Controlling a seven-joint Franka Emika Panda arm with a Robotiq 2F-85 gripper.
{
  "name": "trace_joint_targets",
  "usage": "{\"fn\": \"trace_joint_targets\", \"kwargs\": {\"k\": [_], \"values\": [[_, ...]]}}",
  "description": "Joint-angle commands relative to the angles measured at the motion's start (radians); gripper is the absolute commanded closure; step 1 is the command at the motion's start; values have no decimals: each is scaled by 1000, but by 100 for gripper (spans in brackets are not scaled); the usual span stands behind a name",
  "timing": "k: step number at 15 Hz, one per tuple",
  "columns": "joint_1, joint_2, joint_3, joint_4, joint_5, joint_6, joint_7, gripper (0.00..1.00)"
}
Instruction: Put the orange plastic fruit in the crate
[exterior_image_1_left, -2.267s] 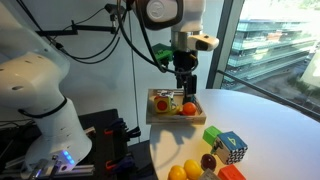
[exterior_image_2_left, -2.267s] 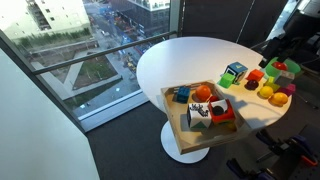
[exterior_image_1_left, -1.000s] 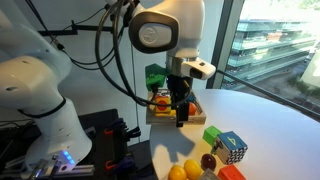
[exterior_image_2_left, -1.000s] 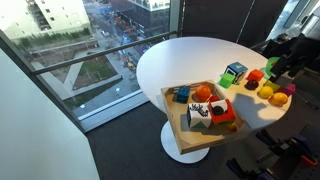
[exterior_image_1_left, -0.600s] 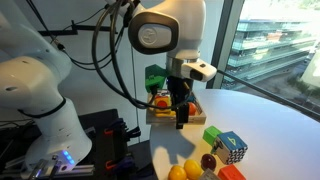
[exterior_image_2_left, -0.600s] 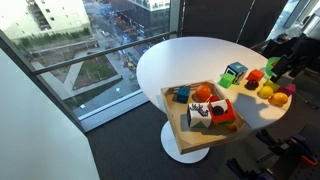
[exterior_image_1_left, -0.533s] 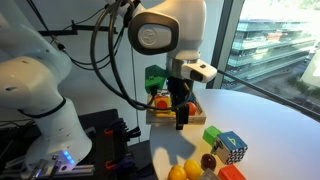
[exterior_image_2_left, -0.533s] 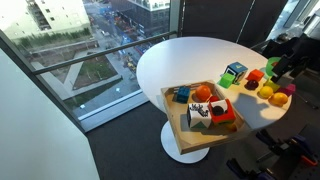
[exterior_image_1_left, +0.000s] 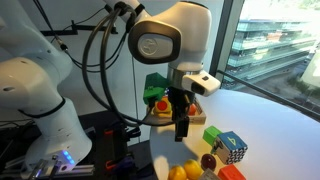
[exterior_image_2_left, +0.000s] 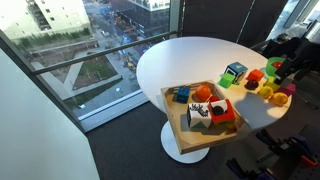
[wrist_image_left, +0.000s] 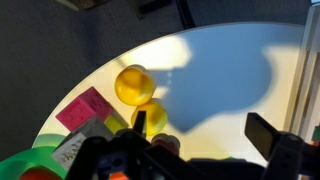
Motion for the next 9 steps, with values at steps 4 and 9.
{"fn": "trace_joint_targets", "kwargs": {"k": [4,9], "values": [[-27,85,-24,-1,-55,100,8,0],[-42,152,-44,-16,-107,175,22,0]]}}
